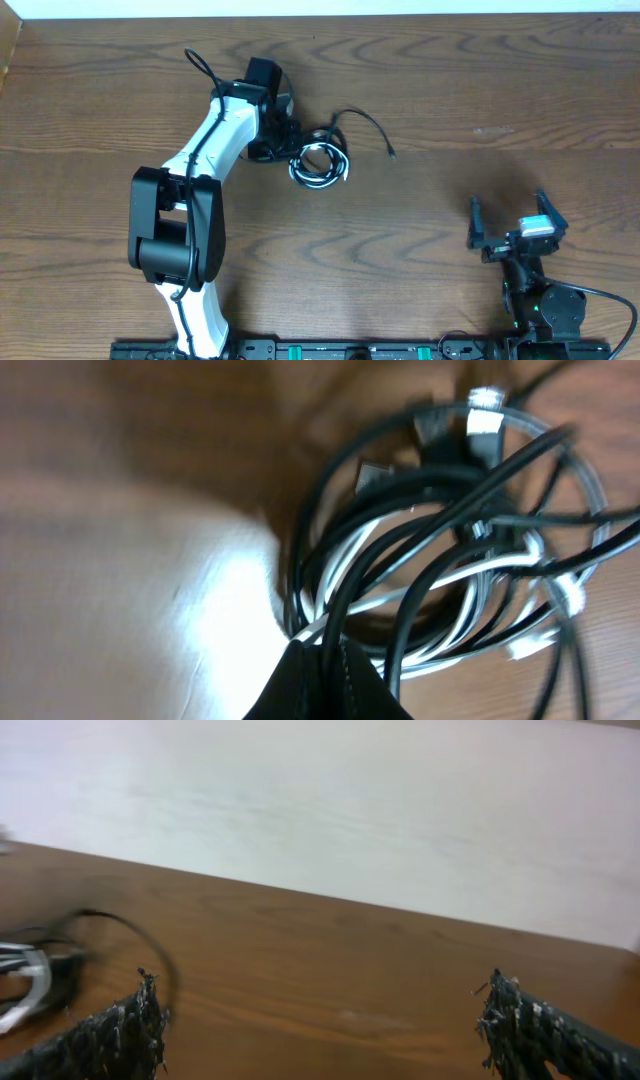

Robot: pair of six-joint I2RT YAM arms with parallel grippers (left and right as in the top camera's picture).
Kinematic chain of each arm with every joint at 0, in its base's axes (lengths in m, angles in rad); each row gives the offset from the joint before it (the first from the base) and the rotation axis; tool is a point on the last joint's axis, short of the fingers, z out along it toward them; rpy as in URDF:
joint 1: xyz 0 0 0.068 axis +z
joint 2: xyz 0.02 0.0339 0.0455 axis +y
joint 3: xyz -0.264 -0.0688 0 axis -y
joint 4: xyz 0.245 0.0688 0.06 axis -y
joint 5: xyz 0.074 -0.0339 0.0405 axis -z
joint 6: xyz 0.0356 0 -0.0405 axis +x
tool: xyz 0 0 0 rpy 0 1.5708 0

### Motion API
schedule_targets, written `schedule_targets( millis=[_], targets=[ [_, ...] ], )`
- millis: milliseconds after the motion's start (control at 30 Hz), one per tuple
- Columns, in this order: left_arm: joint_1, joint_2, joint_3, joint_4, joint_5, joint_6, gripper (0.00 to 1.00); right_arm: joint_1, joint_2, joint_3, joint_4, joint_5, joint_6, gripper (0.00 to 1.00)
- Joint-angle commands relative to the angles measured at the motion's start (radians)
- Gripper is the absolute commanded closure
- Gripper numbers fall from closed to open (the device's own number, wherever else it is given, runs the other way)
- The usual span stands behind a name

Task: Untangle cables
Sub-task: 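Move the right gripper leftward toward the cable bundle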

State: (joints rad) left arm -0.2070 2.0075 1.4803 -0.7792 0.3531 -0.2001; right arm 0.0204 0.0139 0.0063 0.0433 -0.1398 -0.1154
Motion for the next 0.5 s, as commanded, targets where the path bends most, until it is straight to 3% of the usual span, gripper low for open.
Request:
schedule_targets(
  millis=[0, 300, 400, 467],
  targets=[
    [0.018, 0.013, -0.001, 0.043, 0.074, 0.043, 0.93, -0.006, 0.0, 0.0, 0.005, -0.128, 0.005, 0.01],
    [0.006, 0.013, -0.002, 0.026, 0.074, 0.076, 0.9, -0.006, 0.089, 0.152, 0.017, -0.168, 0.051, 0.01],
    [0.005, 0.013, -0.002, 0.026, 0.074, 0.068, 0.63, -0.006, 0.325, 0.366, 0.023, -0.164, 0.048, 0.01],
    [0.005, 0.013, -0.002, 0.026, 0.074, 0.068, 0.52, -0.006, 0.431, 0.447, 0.023, -0.203, 0.048, 0.01]
  ],
)
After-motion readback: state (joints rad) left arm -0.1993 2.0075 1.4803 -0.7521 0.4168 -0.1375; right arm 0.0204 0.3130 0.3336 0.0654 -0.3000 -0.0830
